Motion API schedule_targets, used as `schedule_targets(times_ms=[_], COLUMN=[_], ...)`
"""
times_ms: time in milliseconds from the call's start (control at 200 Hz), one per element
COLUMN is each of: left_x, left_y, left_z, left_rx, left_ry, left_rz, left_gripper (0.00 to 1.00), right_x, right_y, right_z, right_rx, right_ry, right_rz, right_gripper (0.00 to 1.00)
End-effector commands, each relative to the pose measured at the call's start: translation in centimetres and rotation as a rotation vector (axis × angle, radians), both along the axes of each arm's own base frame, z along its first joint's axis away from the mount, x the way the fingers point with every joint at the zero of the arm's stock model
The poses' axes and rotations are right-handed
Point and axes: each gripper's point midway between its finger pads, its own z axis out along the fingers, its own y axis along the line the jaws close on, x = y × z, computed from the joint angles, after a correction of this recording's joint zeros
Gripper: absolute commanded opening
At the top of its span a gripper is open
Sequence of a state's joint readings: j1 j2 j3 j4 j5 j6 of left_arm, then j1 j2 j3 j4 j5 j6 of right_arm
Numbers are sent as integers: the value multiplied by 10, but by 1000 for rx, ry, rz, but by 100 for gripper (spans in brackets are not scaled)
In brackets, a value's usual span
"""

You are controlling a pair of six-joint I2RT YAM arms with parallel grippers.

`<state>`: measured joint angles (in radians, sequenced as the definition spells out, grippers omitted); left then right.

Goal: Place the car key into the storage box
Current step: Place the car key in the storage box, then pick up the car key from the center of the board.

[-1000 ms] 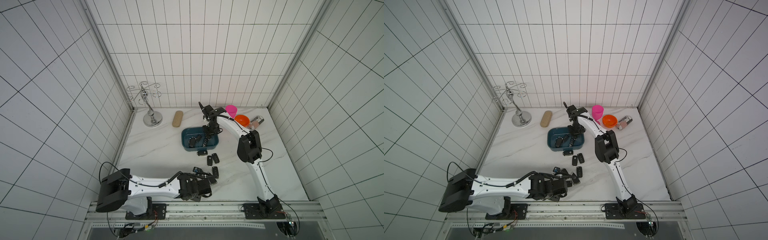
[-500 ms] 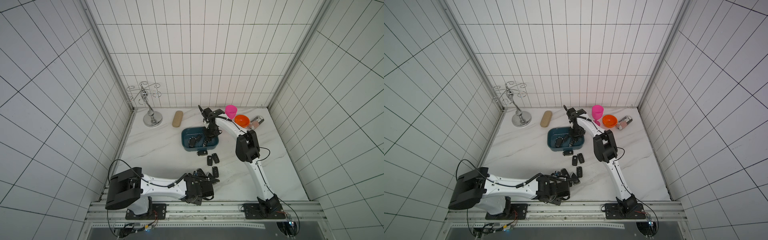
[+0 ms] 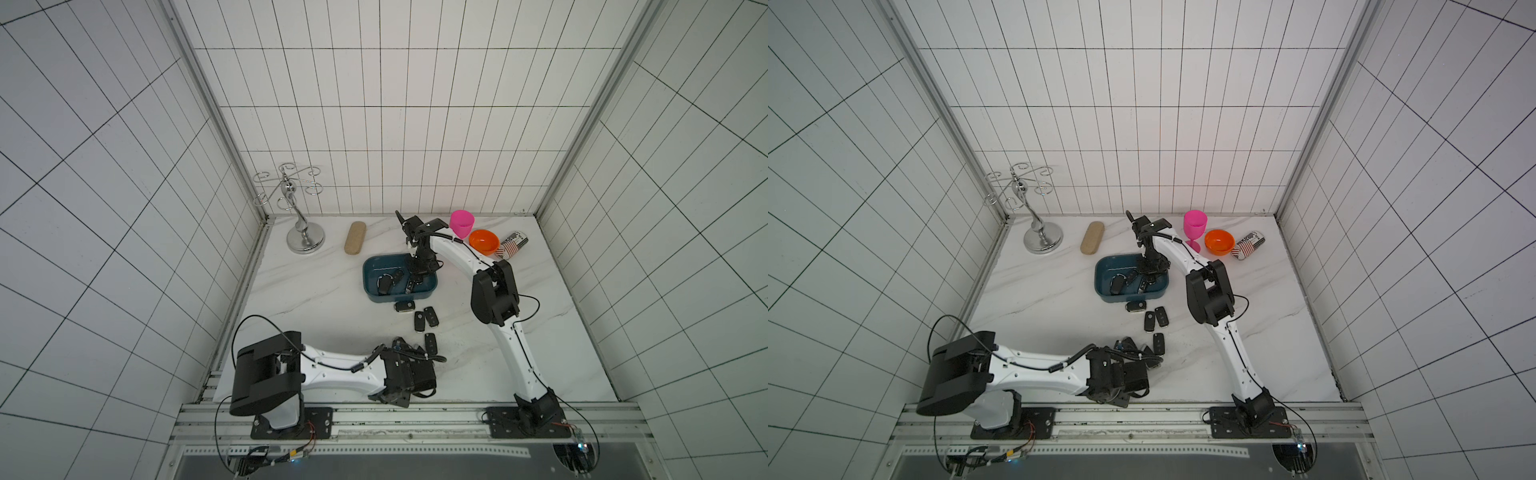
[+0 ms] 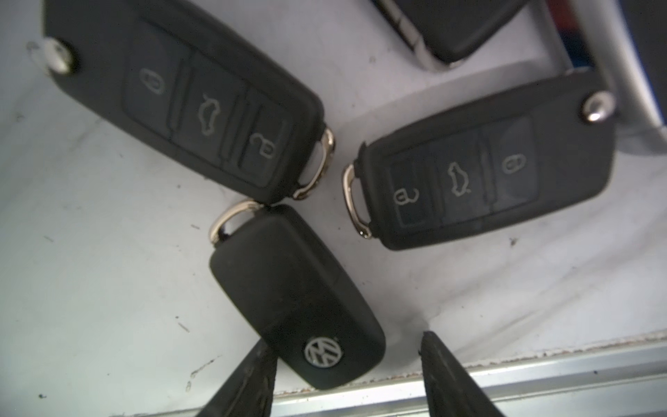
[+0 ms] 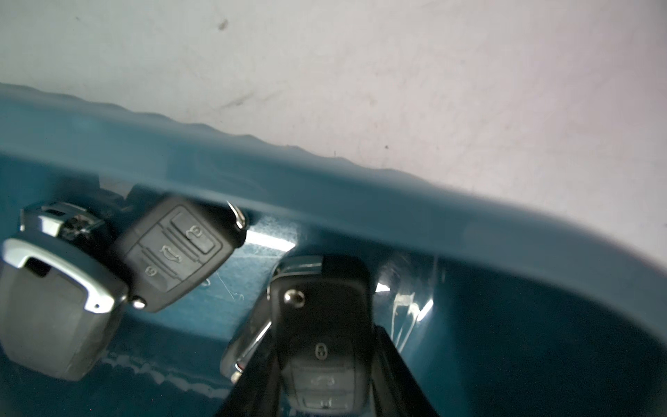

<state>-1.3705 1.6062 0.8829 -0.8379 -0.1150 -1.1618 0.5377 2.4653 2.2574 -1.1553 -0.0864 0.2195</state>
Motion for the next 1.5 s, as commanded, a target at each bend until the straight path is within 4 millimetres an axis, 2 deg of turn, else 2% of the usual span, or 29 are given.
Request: schedule_targets(times_ms=[0,50,180,485,660,769,879,1044,1224,1374,1494], left_x=[9,9,10,10,7,3,1,6,24,50,81], left_y=[0,1,7,8,16,25,35,45,56,54,58], left_z=[0,-2,-6,-9,-6,-4,2,25,73,111,133], left_rx=[-6,-12,-19,-40,-56,-70,-75,-73,-54,-93,-115], left_ry=[-24,-18,-6,12,13,11,-10,-80,-190,-237,-274], left_rz=[49,57,88,98,115,131,143,139,134,122,124], left_gripper=[58,55,50,30,23,18,17,15,16,16,16], right_x=[-11,-13,-14,-18,-13,-15,-20,-31,-59,-90,-98], right_y=[-8,-7,-5,1,9,15,16,11,-6,-33,-38], right_z=[-23,-24,-24,-19,9,37,66,103,136,136,126], right_rx=[-65,-61,-58,-52,-17,3,21,55,92,106,114], right_ry=[43,49,46,28,-26,-54,-107,-173,-251,-282,-279], right_rz=[10,15,17,34,30,39,47,47,24,-9,14], right_gripper=[38,40,56,66,70,71,74,74,79,82,76])
